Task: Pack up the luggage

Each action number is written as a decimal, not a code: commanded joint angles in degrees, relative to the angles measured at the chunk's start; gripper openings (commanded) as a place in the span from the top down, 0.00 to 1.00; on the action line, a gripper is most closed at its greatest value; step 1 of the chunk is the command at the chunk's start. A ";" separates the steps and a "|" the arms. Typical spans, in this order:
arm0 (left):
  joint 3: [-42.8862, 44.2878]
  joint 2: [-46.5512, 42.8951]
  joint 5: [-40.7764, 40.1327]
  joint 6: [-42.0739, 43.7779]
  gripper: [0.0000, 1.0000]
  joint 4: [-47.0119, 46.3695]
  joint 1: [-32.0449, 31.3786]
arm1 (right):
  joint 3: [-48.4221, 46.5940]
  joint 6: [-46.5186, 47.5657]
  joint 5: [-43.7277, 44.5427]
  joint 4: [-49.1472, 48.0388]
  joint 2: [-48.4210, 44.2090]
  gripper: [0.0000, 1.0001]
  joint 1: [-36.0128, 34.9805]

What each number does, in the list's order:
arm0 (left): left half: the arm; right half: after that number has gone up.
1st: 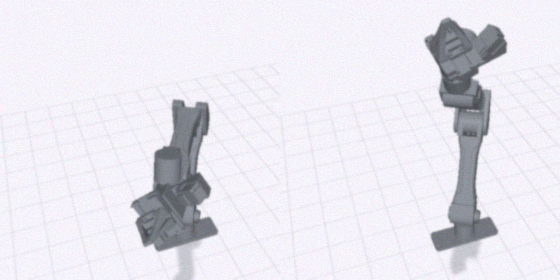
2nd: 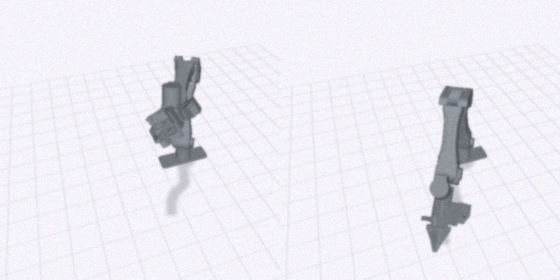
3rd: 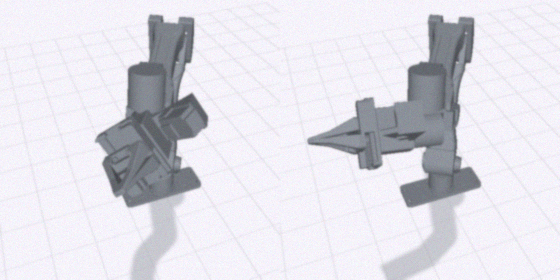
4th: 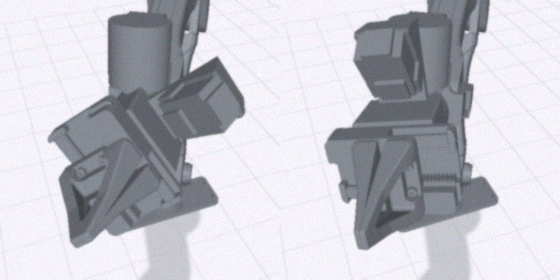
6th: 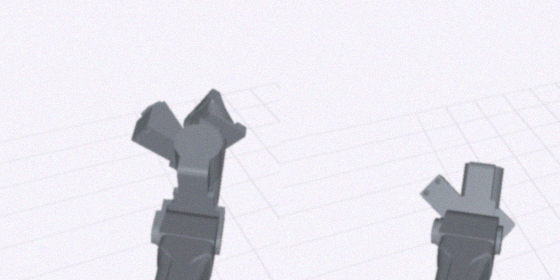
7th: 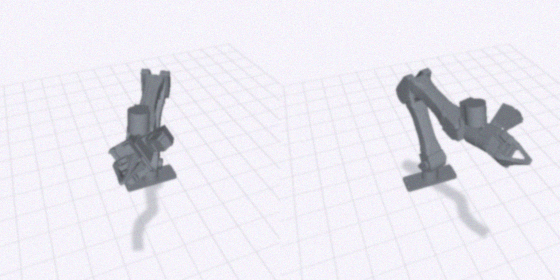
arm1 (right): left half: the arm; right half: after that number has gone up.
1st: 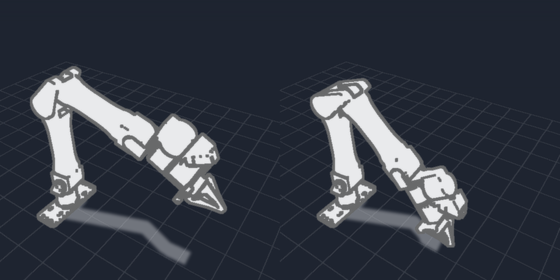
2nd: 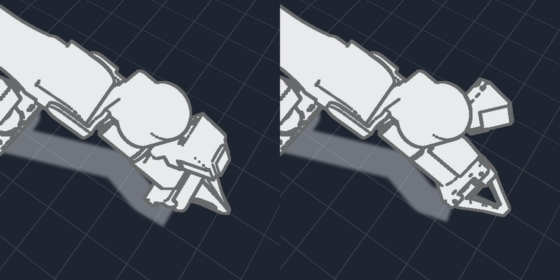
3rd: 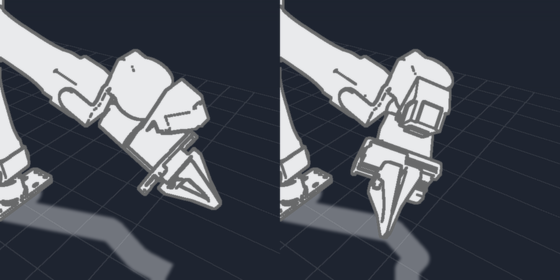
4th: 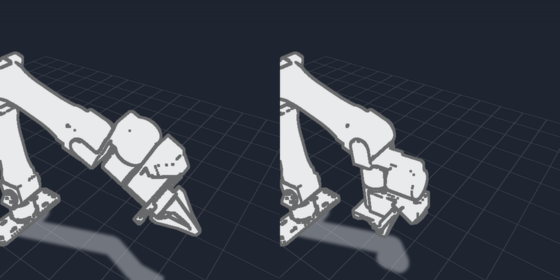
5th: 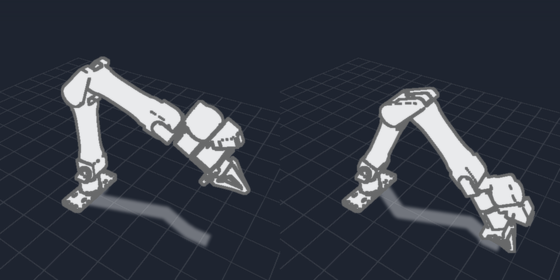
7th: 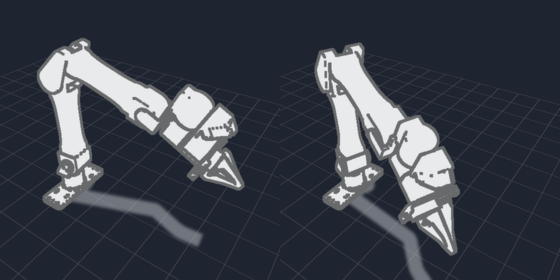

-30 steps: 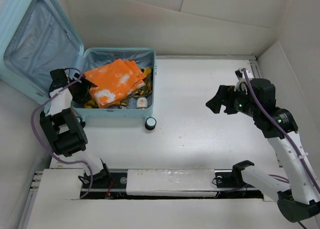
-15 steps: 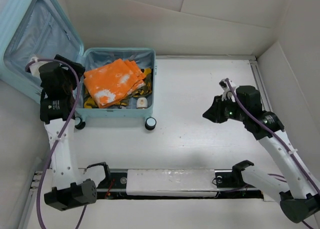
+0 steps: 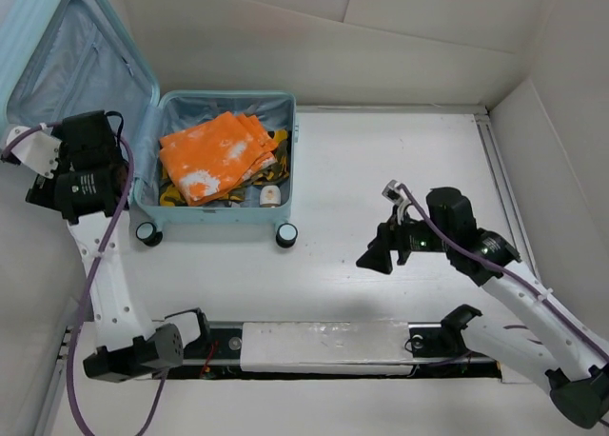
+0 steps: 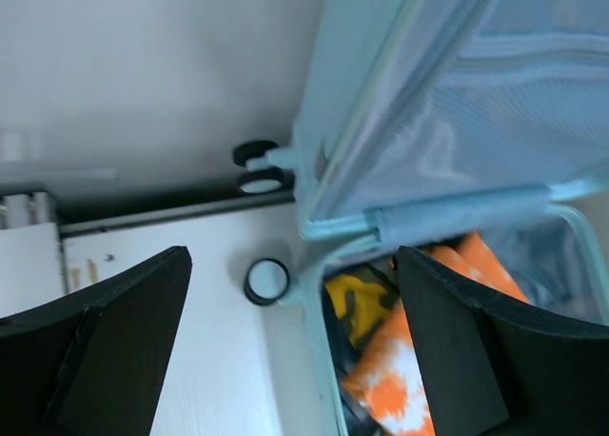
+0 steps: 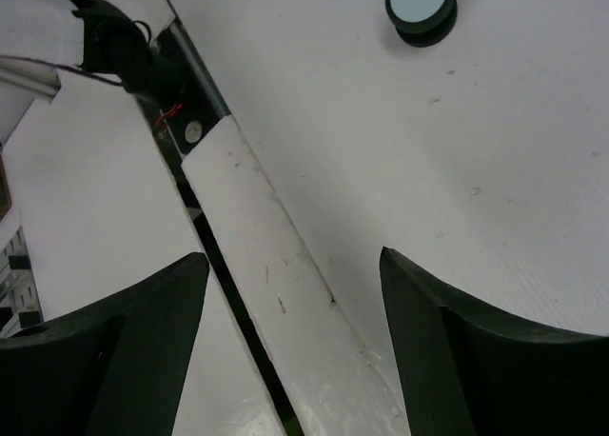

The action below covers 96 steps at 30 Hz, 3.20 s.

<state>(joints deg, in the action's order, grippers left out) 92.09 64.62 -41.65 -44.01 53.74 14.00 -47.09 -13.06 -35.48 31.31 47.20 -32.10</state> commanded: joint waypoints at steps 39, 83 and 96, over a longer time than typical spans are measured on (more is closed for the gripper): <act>-32.77 -7.33 61.03 12.43 0.00 -23.78 -35.80 | -3.27 3.57 0.23 -4.94 12.38 0.21 -9.56; 11.53 23.09 53.50 -2.82 0.42 -37.56 -4.61 | -38.34 -1.07 12.73 -3.08 30.13 0.24 0.45; 7.50 32.32 46.74 -2.05 0.16 -30.17 10.61 | -46.09 -7.86 5.33 -16.60 53.61 0.01 -3.67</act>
<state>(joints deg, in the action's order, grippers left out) 101.36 98.21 5.02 -46.81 24.73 25.12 -94.04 -20.29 -29.45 18.76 101.56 -32.77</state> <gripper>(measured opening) 0.836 0.993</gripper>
